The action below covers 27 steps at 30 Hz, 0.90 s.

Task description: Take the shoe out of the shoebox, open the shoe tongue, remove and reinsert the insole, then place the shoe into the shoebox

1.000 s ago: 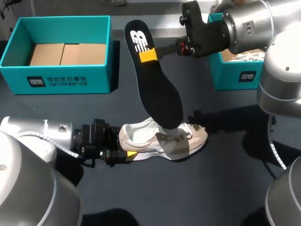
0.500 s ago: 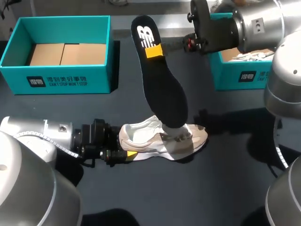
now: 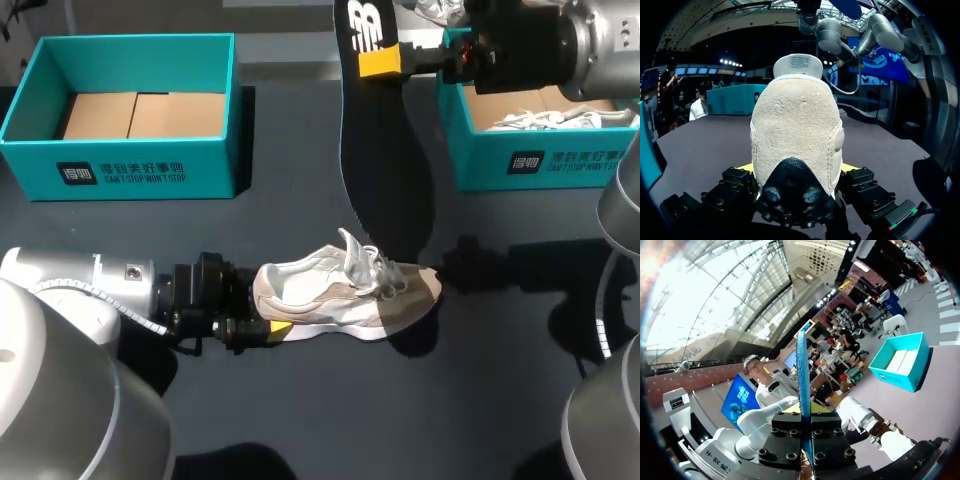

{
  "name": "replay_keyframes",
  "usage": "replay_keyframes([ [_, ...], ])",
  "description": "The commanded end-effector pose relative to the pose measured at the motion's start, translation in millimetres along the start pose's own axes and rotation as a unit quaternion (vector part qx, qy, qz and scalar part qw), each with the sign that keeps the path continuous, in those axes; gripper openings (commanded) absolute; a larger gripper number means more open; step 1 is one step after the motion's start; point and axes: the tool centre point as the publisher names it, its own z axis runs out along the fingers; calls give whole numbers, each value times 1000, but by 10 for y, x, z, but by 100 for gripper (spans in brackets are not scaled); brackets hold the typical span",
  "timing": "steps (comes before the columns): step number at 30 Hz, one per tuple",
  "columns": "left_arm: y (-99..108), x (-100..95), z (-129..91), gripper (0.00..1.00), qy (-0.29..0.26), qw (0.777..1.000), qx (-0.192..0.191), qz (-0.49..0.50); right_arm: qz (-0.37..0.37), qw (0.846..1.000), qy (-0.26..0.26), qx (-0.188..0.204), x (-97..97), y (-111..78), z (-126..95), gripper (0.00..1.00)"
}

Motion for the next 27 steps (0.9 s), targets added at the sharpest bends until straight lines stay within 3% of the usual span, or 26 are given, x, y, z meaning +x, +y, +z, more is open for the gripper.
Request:
replay_keyframes([
  [1, 39, 8, 31, 0, -2, 1000, -1, 0, 11, 1000, -6, -2, 72, 19, 56, 0],
  [11, 39, 8, 31, 0, -2, 1000, -1, 0, 15, 1000, -15, -16, 264, -231, 128, 0],
  [27, 39, 8, 31, 0, -2, 1000, -1, 0, 12, 1000, 10, 10, 493, -442, 206, 0],
])
